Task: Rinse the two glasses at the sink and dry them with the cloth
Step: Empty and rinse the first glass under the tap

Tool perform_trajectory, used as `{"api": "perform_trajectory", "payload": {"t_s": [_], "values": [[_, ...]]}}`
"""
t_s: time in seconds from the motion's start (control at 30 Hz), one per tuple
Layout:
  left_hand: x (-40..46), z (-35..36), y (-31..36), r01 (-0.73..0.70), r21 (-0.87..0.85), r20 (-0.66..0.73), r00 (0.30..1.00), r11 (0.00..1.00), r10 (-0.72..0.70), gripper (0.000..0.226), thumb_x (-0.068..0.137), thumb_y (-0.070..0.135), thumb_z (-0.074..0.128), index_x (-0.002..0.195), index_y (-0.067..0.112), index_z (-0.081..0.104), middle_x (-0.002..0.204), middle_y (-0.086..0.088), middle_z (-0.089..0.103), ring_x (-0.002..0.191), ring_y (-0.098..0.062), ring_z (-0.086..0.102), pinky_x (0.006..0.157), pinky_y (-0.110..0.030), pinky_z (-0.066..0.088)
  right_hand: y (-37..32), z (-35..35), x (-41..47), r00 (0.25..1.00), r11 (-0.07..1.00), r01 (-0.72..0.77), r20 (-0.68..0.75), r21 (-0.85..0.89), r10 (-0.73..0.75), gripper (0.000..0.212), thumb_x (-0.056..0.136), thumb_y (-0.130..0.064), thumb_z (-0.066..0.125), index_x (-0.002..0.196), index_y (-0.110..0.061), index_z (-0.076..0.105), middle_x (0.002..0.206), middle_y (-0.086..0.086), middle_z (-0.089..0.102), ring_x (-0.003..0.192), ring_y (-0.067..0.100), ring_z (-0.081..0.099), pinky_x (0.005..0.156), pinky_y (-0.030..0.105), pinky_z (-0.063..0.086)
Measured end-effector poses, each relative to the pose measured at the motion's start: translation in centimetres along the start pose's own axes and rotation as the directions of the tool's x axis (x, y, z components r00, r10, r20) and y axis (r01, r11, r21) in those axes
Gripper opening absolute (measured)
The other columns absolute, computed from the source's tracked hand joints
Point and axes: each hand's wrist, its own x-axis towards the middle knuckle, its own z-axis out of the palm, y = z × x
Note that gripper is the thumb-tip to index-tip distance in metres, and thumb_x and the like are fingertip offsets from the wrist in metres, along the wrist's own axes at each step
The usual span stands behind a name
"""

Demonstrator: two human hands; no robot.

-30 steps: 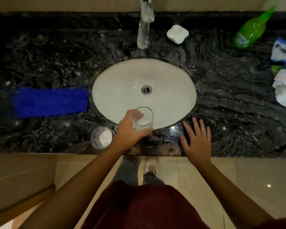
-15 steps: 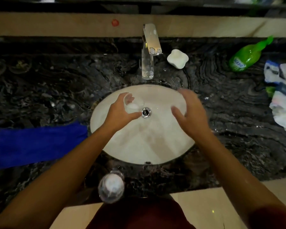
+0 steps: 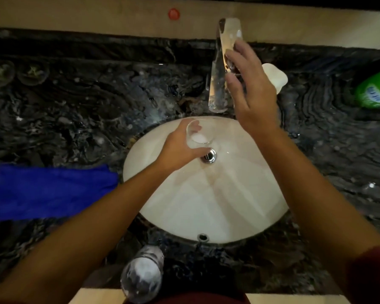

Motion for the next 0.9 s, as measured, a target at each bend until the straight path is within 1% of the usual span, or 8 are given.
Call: {"api": "perform_trajectory", "payload": {"t_s": [0.2, 0.4, 0.53, 0.6, 0.67, 0.77, 0.83, 0.9], "values": [[0.9, 1.0, 0.3, 0.020, 0.014, -0.020, 1.000, 1.000, -0.020, 0.080, 0.069, 0.031, 0.096, 0.137, 0.024, 0.053, 0.127, 0.013, 0.067, 0.115, -0.005, 0.062, 0.084, 0.000, 0.038, 2.6, -0.2, 1.7, 0.990, 0.989, 0.139, 0.024, 0.043, -0.140, 0.040, 0.108, -0.027, 0.053, 0.143, -0.008, 0.058, 0.157, 0.011, 0.048, 0.137, 0.006, 0.050, 0.100, 0.039, 0.055], [1.9, 2.3, 0.4, 0.035, 0.013, -0.039, 0.999, 0.999, -0.034, 0.078, 0.068, 0.028, 0.096, 0.134, 0.025, 0.054, 0.126, 0.011, 0.068, 0.115, -0.004, 0.064, 0.087, -0.002, 0.040, 2.8, -0.5, 2.7, 0.981, 0.976, 0.193, -0.025, 0.103, -0.191, 0.036, 0.105, -0.028, 0.062, 0.135, -0.008, 0.065, 0.147, 0.009, 0.058, 0.125, 0.003, 0.058, 0.096, 0.033, 0.057], [2.3, 3.0, 0.4, 0.057, 0.015, -0.029, 0.998, 0.998, -0.056, 0.080, 0.067, 0.025, 0.097, 0.135, 0.027, 0.054, 0.126, 0.008, 0.068, 0.117, -0.010, 0.065, 0.098, -0.021, 0.049, 1.8, -1.2, 4.6, 0.976, 0.967, 0.202, -0.115, 0.157, -0.185, 0.025, 0.102, -0.022, 0.065, 0.120, -0.006, 0.073, 0.128, 0.009, 0.070, 0.118, 0.016, 0.068, 0.096, 0.037, 0.057], [2.6, 3.2, 0.7, 0.066, 0.012, -0.035, 0.997, 0.998, -0.066, 0.081, 0.069, 0.026, 0.096, 0.137, 0.027, 0.053, 0.126, 0.009, 0.066, 0.116, -0.011, 0.063, 0.095, -0.018, 0.050, 1.3, -1.4, 5.1, 0.973, 0.960, 0.205, -0.146, 0.189, -0.178, 0.019, 0.100, -0.016, 0.068, 0.112, -0.002, 0.075, 0.118, 0.010, 0.074, 0.112, 0.018, 0.071, 0.093, 0.038, 0.058], [2.8, 3.2, 0.8, 0.084, 0.008, -0.034, 0.996, 0.996, -0.084, 0.081, 0.070, 0.027, 0.095, 0.139, 0.027, 0.052, 0.126, 0.009, 0.065, 0.115, -0.010, 0.062, 0.084, -0.005, 0.046, 0.9, -1.6, 5.1, 0.980, 0.957, 0.175, -0.136, 0.230, -0.146, 0.020, 0.100, -0.016, 0.068, 0.111, -0.002, 0.075, 0.118, 0.009, 0.074, 0.111, 0.016, 0.071, 0.092, 0.037, 0.059], [3.1, 3.3, 0.6, 0.090, -0.011, -0.046, 0.995, 0.996, -0.091, 0.083, 0.069, 0.027, 0.096, 0.140, 0.025, 0.053, 0.128, 0.007, 0.066, 0.118, -0.012, 0.063, 0.079, 0.000, 0.044, 0.6, -1.7, 4.9, 0.995, 0.952, 0.076, -0.083, 0.296, -0.054, 0.025, 0.100, -0.024, 0.068, 0.117, -0.005, 0.073, 0.120, 0.005, 0.073, 0.104, 0.011, 0.069, 0.085, 0.033, 0.058], [3.2, 3.2, 0.4, 0.081, -0.026, -0.048, 0.996, 0.996, -0.082, 0.084, 0.069, 0.025, 0.096, 0.141, 0.025, 0.053, 0.130, 0.007, 0.065, 0.119, -0.011, 0.061, 0.081, 0.002, 0.042, 0.2, -1.6, 3.8, 0.990, 0.951, -0.024, -0.128, 0.307, 0.066, 0.028, 0.100, -0.026, 0.067, 0.121, -0.008, 0.068, 0.116, 0.002, 0.070, 0.095, 0.005, 0.066, 0.077, 0.028, 0.055], [3.1, 3.1, 0.3, 0.074, -0.039, -0.042, 0.996, 0.997, -0.075, 0.084, 0.070, 0.024, 0.095, 0.142, 0.026, 0.052, 0.129, 0.010, 0.063, 0.119, -0.007, 0.058, 0.083, 0.003, 0.039, -0.1, -1.3, 1.5, 0.952, 0.923, -0.114, -0.224, 0.367, 0.206, 0.021, 0.101, -0.018, 0.063, 0.117, -0.005, 0.062, 0.107, 0.008, 0.066, 0.086, 0.005, 0.061, 0.071, 0.026, 0.051]]}}
